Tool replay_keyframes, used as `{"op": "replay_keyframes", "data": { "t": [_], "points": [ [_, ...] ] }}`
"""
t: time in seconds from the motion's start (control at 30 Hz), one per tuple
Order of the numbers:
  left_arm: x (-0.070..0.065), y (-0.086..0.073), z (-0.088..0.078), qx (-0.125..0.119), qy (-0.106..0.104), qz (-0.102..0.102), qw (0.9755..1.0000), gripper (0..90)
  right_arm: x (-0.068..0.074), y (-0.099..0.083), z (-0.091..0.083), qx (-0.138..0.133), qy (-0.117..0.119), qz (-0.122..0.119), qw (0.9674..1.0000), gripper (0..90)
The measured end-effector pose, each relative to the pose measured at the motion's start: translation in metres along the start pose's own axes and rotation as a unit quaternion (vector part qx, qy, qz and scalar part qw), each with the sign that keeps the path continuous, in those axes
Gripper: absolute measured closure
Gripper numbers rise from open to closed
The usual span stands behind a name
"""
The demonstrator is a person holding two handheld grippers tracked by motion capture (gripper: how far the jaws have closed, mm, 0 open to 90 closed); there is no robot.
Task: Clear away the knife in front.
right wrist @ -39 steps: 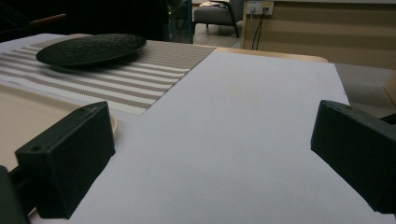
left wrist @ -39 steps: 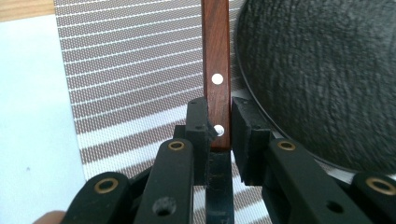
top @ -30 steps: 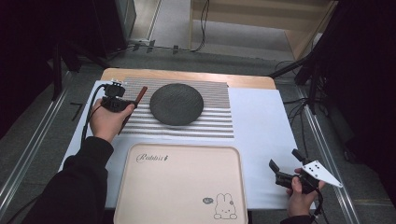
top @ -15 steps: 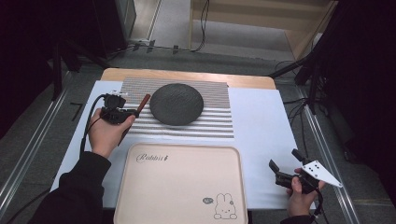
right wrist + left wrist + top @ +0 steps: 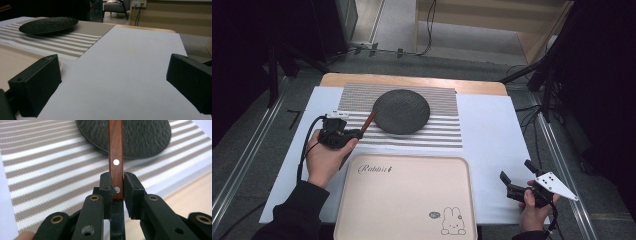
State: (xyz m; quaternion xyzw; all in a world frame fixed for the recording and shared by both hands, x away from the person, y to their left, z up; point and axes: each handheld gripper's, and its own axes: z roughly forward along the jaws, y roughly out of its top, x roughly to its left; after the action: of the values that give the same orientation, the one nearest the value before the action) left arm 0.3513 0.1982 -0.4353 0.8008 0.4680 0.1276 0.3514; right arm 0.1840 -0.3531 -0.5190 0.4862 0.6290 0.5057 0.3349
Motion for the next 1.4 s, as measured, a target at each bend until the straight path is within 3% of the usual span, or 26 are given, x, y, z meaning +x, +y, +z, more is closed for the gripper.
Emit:
{"op": "replay_keyframes", "data": {
  "t": [0.7, 1.4],
  "points": [
    [-0.039, -0.048, -0.025, -0.012, -0.022, 0.012, 0.9996, 77.2, 0.0, 0.0, -0.001, -0.001, 0.003, 0.0, 1.0, 0.0],
    [-0.055, -0.088, -0.032, -0.009, -0.046, -0.017, 0.9987, 77.1, 0.0, 0.0, 0.0, -0.001, 0.003, -0.001, 1.0, 0.0]
  ]
}}
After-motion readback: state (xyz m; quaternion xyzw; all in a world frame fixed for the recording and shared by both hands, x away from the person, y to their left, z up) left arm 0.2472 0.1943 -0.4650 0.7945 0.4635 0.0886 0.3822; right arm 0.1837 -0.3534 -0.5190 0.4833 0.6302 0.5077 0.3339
